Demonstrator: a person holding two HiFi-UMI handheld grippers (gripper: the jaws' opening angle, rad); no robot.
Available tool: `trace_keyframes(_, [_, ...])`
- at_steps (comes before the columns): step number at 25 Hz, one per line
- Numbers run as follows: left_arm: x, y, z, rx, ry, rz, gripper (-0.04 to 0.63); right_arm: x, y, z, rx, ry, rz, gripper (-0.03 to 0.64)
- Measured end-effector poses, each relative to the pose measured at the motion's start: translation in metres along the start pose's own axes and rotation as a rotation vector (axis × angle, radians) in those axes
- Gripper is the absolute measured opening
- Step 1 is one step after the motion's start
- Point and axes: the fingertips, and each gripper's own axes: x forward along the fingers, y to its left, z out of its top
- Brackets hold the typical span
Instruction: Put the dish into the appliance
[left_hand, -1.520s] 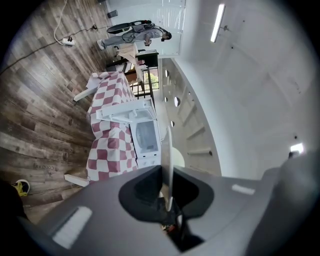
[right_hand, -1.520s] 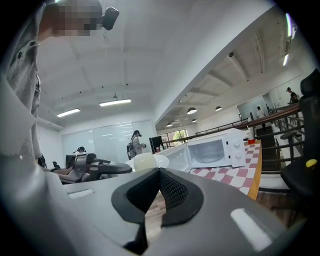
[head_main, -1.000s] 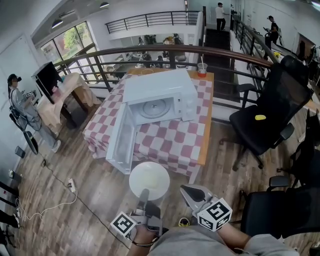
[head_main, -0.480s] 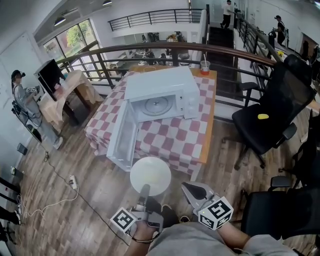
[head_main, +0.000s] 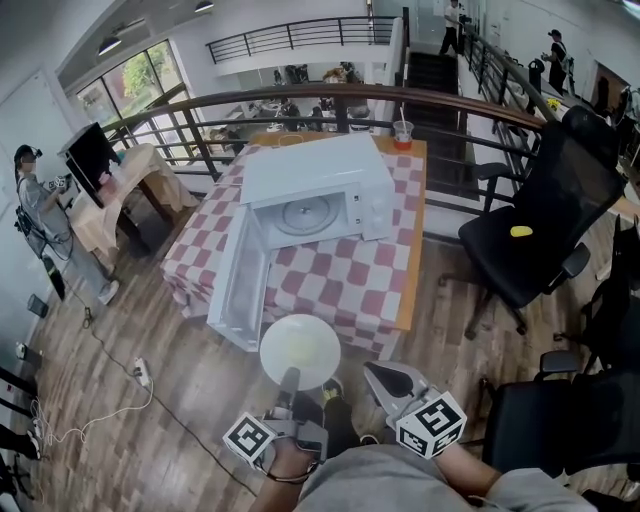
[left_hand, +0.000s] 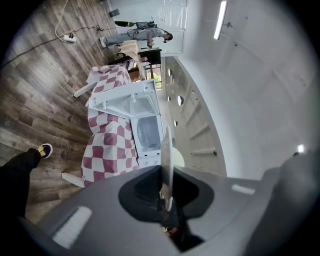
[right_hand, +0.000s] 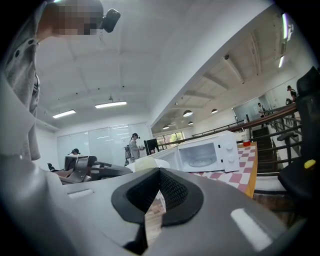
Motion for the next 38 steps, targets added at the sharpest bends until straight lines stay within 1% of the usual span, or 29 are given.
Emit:
trace_keyframes(5, [0.029, 0.009, 0.008, -0.013, 0.020, 0.007, 0.029, 0.024, -0.018, -0.001, 0.007, 0.023, -0.019, -0.002])
trace_keyframes(11, [0.075, 0.018, 0.029, -0.018, 0.041, 0.018, 0.029, 0.066, -0.047, -0.002, 0.021, 0.040, -0.034, -0.002])
trace_keyframes(19, [0.152, 0.015, 0.054, 0.004, 0.099, 0.020, 0.029, 0.128, -0.092, 0.014, 0.025, 0.046, -0.052, -0.002])
trace_keyframes(28, [0.230, 0.015, 0.081, -0.001, 0.155, 0.016, 0.031, 0.181, -0.134, 0.031, 0.017, 0.062, -0.102, -0.001])
trace_keyframes(33, [0.255, 0.014, 0.089, -0.007, 0.189, 0.010, 0.031, 0.206, -0.144, 0.037, 0.018, 0.079, -0.109, -0.002])
trace_keyframes(35, [0.263, 0.015, 0.094, -0.013, 0.192, 0.002, 0.031, 0.216, -0.147, 0.038, 0.015, 0.085, -0.109, -0.002])
trace_keyframes(38, [0.271, 0.019, 0.105, -0.029, 0.192, 0.015, 0.031, 0.231, -0.147, 0.038, 0.013, 0.093, -0.108, -0.002])
